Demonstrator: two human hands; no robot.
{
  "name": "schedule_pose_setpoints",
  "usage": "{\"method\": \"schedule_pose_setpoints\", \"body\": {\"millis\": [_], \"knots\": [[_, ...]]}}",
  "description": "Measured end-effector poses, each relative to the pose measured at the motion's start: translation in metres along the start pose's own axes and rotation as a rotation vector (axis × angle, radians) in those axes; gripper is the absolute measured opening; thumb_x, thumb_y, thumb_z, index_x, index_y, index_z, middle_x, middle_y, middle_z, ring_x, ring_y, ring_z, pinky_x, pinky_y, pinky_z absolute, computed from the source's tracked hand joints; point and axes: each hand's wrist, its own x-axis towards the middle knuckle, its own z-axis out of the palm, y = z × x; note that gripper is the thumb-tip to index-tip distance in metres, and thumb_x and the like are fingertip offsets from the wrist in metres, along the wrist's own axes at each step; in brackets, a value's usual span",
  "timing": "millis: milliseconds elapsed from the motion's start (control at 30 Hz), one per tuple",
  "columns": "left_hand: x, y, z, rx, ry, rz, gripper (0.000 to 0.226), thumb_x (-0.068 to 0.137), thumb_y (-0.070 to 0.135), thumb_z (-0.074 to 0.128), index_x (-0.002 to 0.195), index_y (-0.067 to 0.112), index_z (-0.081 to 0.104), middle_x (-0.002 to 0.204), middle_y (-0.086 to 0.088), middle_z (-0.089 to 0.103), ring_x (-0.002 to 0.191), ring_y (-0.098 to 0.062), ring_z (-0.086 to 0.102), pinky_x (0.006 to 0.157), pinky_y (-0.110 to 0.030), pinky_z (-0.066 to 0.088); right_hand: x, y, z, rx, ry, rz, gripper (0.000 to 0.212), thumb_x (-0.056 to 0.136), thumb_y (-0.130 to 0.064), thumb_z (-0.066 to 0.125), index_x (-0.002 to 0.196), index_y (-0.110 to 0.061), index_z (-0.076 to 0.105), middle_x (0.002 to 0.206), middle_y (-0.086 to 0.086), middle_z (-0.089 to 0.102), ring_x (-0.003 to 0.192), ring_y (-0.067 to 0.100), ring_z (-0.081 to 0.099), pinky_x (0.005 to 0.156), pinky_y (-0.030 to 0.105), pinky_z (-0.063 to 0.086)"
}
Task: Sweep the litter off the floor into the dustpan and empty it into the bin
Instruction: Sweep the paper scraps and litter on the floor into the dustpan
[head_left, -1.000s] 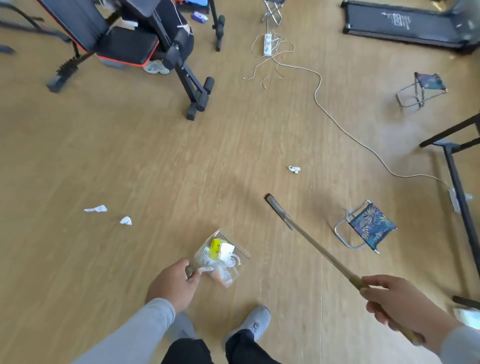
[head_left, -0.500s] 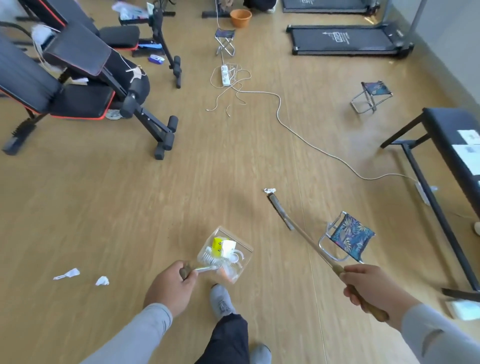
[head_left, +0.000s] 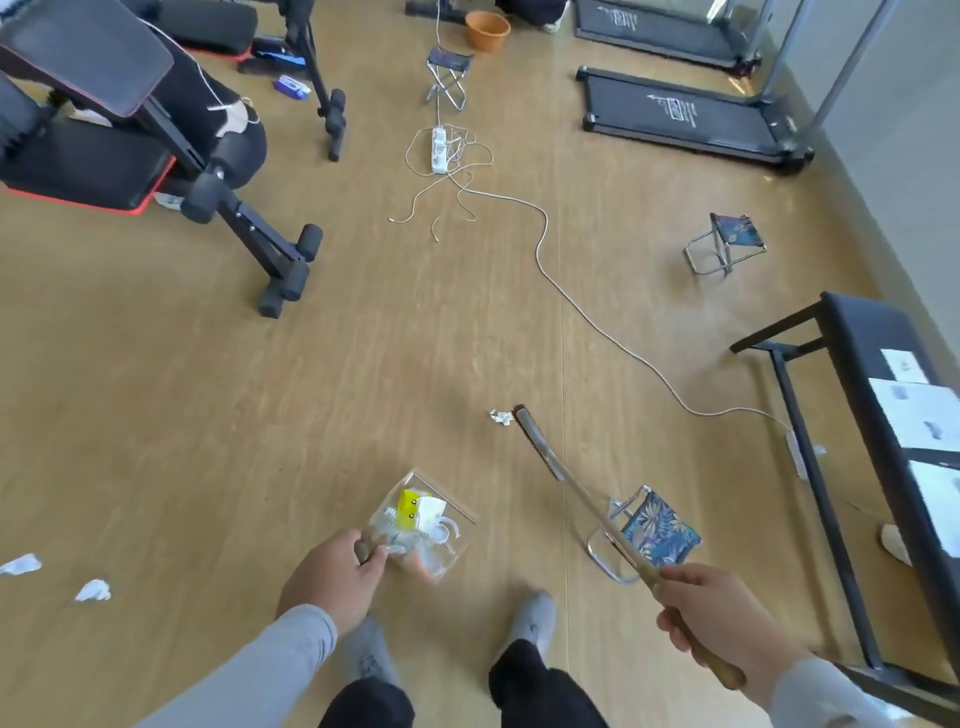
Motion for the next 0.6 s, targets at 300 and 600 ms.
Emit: {"method": "schedule_pose_setpoints", "body": {"millis": [300, 600], "knots": [[0.023, 0.068, 0.055, -0.072, 0.044, -0.164, 0.033, 0.096, 0.047, 0.057, 0.121, 0.028, 0.064, 0.092, 0.01, 0.066, 0.088, -0.019, 0.066, 0.079, -0.033, 0.054, 0.112, -0.071, -0.068, -0.21, -0.067, -0.11, 0.017, 0.089, -0.004, 0.057, 0.092, 0.002, 0.073, 0.056, 0.014, 0.063, 0.041, 0.021, 0.046, 0.047, 0.026, 0.035], [0.059, 0.111, 0.114, -0.046, 0.049, -0.233, 0.02, 0.097, 0.049, 0.052, 0.111, 0.036, 0.056, 0.082, 0.015, 0.062, 0.073, -0.013, 0.063, 0.062, -0.03, 0.049, 0.22, -0.149, -0.076, -0.353, -0.112, -0.179, 0.014, 0.096, -0.006, 0.056, 0.099, -0.008, 0.069, 0.057, 0.012, 0.062, 0.026, 0.012, 0.045, 0.029, 0.014, 0.031]]}}
